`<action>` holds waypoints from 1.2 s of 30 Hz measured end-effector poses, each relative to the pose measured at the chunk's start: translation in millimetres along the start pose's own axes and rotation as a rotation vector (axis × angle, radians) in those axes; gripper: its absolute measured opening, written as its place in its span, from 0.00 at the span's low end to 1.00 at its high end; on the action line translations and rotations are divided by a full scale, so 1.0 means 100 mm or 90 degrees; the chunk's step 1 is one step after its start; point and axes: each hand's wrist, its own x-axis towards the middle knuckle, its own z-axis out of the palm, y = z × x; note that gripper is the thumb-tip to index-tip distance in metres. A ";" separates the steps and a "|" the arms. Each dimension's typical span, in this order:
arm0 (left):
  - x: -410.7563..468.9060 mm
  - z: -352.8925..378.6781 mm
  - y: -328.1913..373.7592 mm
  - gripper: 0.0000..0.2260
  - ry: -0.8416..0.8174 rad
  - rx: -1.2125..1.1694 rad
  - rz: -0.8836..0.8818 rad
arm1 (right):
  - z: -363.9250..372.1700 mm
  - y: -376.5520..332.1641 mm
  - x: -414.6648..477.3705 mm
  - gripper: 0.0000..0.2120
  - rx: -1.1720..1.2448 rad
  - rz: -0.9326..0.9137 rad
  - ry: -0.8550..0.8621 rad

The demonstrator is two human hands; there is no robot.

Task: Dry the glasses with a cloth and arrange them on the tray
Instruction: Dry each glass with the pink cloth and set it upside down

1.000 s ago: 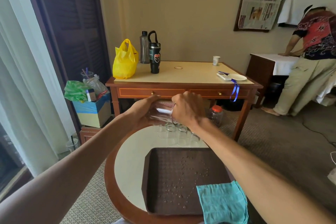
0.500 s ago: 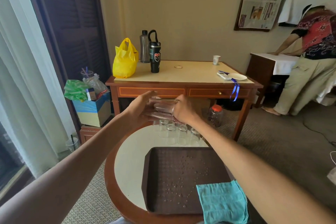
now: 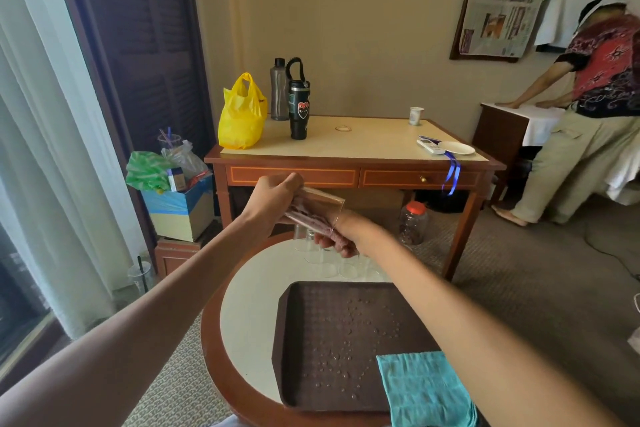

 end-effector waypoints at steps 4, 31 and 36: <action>-0.01 -0.01 -0.02 0.07 -0.034 -0.164 -0.066 | -0.06 -0.06 0.04 0.18 -0.121 -0.103 0.108; -0.10 -0.09 0.04 0.11 -0.095 -0.200 -0.261 | -0.07 -0.15 -0.07 0.12 -0.547 -0.533 0.433; -0.08 -0.11 0.09 0.10 -0.025 -0.121 -0.186 | -0.02 -0.08 0.08 0.15 -0.452 -0.457 0.374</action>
